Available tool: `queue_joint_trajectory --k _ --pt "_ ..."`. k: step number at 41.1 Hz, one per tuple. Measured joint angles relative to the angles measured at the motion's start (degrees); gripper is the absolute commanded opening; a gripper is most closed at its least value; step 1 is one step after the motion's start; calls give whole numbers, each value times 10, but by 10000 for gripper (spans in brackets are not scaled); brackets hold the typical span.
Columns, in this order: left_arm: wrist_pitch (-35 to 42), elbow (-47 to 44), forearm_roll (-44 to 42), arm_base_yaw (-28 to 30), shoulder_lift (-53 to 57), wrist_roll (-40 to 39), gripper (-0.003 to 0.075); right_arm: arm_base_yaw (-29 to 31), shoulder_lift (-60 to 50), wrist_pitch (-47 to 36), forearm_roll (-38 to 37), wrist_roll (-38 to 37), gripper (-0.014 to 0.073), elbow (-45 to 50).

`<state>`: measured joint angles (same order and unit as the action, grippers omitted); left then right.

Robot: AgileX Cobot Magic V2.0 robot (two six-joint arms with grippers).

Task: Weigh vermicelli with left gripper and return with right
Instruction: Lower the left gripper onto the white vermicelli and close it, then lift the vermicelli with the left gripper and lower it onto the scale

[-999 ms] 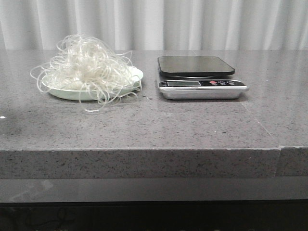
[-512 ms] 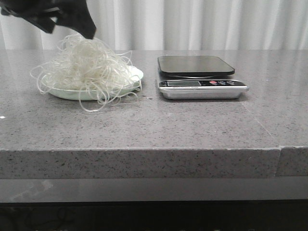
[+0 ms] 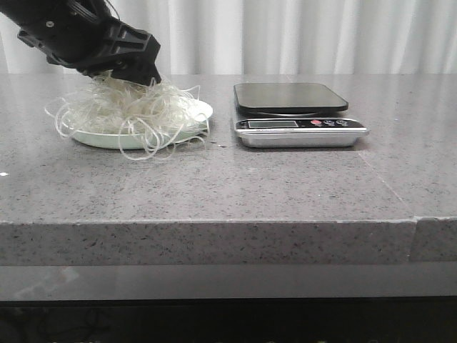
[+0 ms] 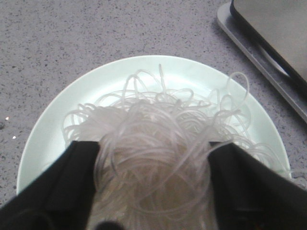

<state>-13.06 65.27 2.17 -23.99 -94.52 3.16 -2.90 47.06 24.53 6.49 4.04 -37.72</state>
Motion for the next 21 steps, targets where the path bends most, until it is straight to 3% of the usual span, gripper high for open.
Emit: queue_joint_trajectory --k 10,21 --pt "1 2 0 -1 0 0 140 0 0 0 0 0 557 0" --pt "-34 45 0 -22 21 0 145 0 0 0 0 0 557 0"
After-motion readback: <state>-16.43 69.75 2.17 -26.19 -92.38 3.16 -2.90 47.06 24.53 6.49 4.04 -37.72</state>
